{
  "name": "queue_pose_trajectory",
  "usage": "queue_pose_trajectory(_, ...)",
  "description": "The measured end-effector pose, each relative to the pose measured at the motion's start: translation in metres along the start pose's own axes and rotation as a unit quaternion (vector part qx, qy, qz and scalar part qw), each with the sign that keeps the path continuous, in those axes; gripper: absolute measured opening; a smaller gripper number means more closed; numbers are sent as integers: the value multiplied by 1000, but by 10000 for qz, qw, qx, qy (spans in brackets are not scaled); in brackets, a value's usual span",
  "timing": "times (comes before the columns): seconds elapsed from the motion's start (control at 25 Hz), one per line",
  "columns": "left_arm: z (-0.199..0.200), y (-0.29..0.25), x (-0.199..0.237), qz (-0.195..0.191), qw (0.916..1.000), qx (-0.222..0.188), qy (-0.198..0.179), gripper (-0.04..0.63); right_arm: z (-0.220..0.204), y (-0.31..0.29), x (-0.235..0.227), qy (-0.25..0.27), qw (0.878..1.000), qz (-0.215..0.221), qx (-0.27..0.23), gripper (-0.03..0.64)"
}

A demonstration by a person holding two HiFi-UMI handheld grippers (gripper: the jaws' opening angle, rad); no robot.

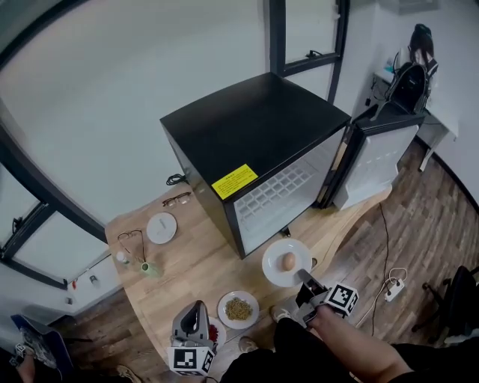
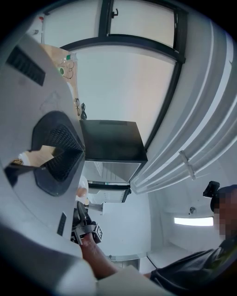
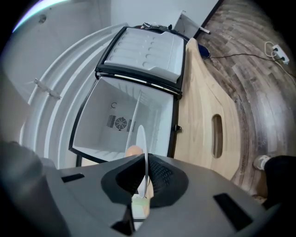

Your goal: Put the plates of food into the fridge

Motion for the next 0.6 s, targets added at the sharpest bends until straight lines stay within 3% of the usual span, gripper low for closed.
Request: queue_pose_trajectory(0.6, 65, -44, -11, 349, 9965, -728, -210, 5, 77, -82, 59, 175, 9962, 781, 355, 31)
Point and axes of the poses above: the fingertips, and each gripper's own axes: y backward along the fingers, x to its left, z out of its top, the point moved 6 cm from there along y, backward along the fingers, and after that the axes turned 13 degrees about y, right-handed, at the moved point
